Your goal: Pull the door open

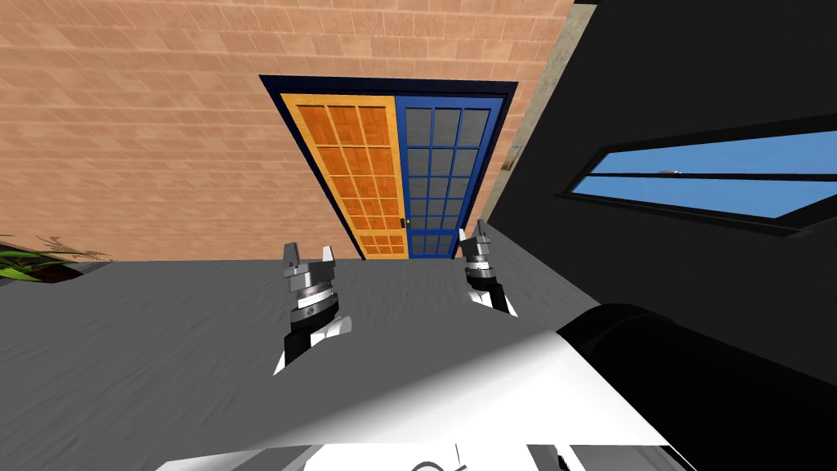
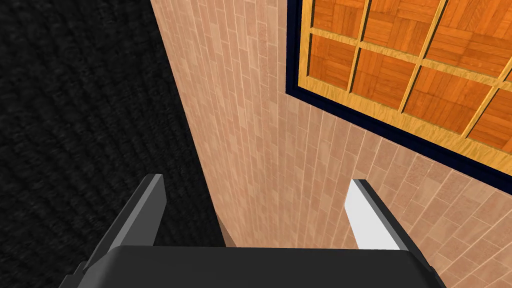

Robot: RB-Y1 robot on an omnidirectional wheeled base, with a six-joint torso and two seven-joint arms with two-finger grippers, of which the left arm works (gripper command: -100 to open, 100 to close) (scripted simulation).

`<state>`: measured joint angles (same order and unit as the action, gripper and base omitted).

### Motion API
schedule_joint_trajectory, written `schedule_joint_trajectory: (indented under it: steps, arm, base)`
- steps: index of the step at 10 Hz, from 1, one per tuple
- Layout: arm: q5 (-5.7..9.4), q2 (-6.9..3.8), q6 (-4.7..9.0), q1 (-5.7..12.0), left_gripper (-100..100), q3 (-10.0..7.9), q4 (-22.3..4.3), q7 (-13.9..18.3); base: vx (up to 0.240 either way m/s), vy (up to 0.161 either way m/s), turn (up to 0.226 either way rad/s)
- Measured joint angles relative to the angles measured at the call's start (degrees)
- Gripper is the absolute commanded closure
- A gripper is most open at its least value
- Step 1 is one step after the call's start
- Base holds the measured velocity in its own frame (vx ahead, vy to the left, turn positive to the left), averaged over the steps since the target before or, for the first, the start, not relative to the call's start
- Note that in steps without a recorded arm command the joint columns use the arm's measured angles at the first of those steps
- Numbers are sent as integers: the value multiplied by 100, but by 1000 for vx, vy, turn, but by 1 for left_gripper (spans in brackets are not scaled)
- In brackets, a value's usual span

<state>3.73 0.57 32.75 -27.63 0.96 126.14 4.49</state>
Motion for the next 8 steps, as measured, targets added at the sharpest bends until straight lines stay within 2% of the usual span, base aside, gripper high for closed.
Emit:
schedule_joint_trajectory:
  steps: [4,8]
  arm:
    - [-105,-126,58,182,-100,-69,-459,-399]
    - [-207,-236,162,270,-100,-115,-865,-774]
  base:
    - [103,-42,-10]
    - [93,-24,-11]
